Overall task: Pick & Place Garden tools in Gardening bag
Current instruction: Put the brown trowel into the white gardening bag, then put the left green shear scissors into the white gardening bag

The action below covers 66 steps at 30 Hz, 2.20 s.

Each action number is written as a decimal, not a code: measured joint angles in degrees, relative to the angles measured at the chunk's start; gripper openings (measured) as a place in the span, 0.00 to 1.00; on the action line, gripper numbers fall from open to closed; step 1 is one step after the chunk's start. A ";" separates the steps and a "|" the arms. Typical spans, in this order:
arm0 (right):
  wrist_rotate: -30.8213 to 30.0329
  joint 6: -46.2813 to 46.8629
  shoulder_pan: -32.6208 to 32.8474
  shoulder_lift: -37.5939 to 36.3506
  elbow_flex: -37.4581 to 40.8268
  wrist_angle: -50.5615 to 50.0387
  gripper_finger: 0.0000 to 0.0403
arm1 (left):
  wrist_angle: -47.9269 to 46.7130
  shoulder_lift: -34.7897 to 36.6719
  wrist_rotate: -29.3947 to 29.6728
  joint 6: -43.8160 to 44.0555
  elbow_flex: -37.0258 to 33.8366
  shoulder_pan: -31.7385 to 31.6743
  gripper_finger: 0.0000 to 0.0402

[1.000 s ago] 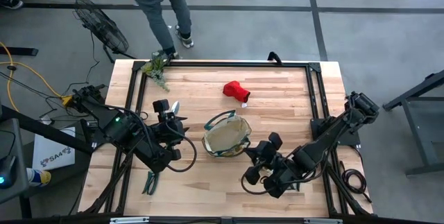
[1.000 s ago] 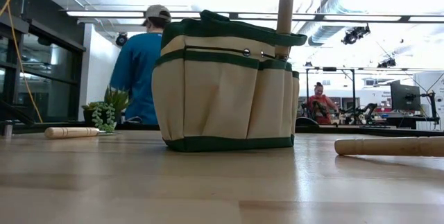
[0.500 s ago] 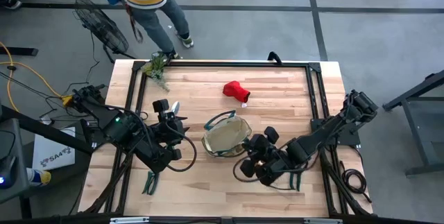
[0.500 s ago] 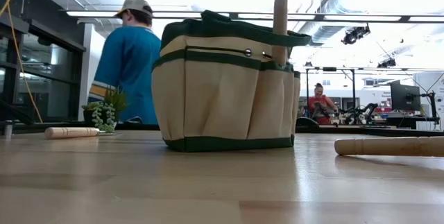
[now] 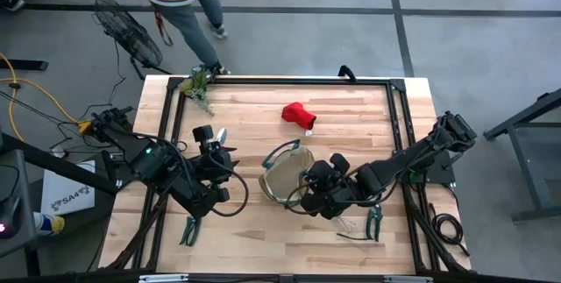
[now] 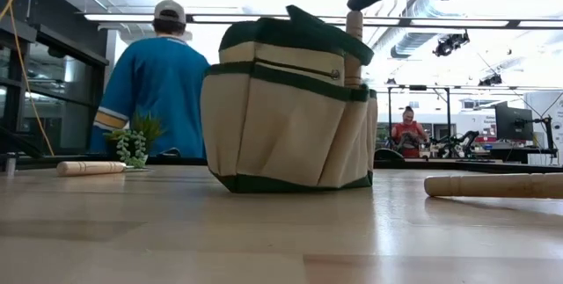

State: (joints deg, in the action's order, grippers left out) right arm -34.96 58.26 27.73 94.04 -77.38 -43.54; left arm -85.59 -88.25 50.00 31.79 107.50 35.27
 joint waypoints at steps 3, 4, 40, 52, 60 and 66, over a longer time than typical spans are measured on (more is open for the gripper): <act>0.04 -0.62 -0.44 0.00 0.01 0.23 0.00 | 0.01 0.00 0.00 0.03 0.00 0.00 0.34; 0.13 -1.31 -0.48 0.00 0.01 0.55 0.00 | 0.01 0.00 0.00 0.13 0.00 0.00 0.34; 9.57 17.85 -1.23 -20.90 0.08 -22.19 0.00 | 5.44 0.00 2.18 6.07 0.00 0.00 0.34; 14.54 14.73 -1.12 -23.08 0.08 -32.55 0.01 | 38.70 -3.74 -17.55 -17.64 0.02 -8.17 0.34; 14.13 11.72 -1.12 -26.06 0.08 -39.61 0.01 | 49.47 -5.12 -28.39 -20.58 -1.51 -15.48 0.34; 14.12 7.83 -1.12 -29.72 0.08 -40.34 0.01 | 63.34 -4.92 -33.03 -20.76 -11.39 -16.90 0.34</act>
State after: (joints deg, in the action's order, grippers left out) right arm -20.84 66.08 26.62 64.32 -77.30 -83.88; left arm -22.24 -93.17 16.97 11.03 96.11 18.37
